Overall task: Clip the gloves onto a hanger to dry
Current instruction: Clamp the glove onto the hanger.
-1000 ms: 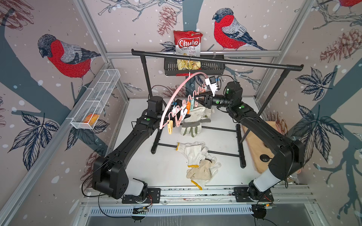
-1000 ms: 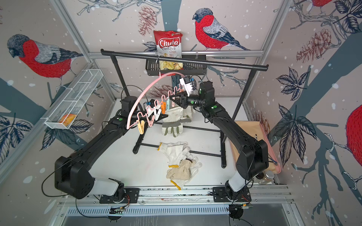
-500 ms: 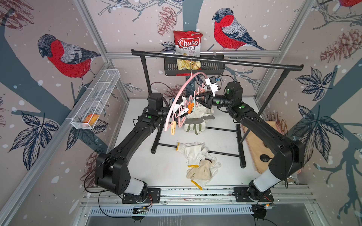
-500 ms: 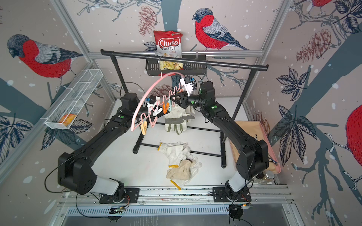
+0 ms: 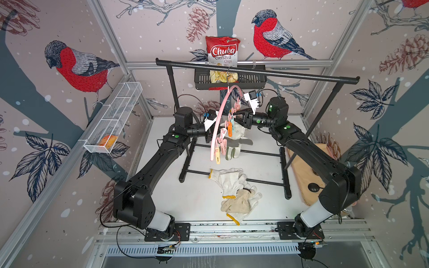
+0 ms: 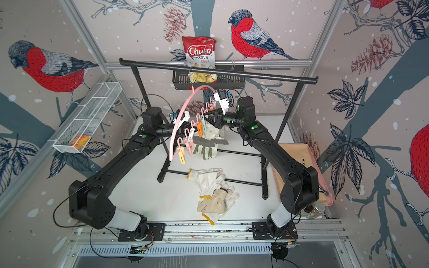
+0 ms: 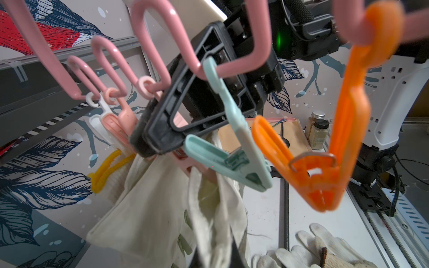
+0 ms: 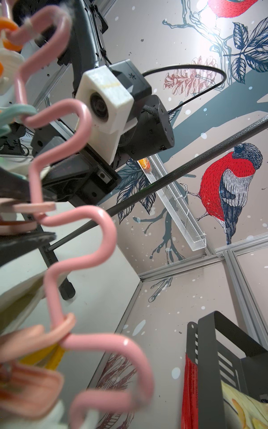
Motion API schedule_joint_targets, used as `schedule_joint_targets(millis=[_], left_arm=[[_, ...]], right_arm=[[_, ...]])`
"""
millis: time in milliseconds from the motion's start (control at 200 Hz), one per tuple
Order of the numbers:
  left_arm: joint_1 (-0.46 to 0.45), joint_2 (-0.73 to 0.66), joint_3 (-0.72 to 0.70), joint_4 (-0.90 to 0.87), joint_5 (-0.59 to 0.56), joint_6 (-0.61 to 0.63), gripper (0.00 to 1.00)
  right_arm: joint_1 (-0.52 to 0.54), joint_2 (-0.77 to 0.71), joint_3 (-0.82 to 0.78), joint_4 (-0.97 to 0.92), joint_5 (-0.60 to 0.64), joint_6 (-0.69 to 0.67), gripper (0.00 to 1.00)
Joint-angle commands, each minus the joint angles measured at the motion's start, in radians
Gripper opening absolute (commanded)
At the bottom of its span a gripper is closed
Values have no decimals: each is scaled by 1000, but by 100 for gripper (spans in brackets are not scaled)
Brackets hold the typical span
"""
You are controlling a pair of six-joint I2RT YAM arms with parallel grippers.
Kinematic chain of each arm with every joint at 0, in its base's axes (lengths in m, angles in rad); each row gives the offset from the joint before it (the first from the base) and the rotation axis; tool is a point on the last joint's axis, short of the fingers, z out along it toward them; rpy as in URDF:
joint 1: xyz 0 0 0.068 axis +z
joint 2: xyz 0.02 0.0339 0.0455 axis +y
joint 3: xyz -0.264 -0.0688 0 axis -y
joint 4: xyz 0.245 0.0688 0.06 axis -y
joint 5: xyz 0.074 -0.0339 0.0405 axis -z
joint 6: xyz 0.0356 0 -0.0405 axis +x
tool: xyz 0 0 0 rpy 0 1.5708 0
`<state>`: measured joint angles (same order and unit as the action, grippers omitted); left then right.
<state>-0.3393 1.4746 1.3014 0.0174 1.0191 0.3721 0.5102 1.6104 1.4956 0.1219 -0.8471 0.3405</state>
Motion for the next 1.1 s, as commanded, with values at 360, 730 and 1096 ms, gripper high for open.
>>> schedule_joint_targets(millis=[360,730,1096], left_arm=[[0,-8,-3,77,-23,-30,0],[10,-83,-108,188,-231,-106,27],[45,-212,-255,227,-389,-135,34]], right_arm=[[-8,-26,-9,44,6,-5,49],[-32,-94,-55,10,57,-27,66],[-65,-205,-139,-9,125,-21,70]])
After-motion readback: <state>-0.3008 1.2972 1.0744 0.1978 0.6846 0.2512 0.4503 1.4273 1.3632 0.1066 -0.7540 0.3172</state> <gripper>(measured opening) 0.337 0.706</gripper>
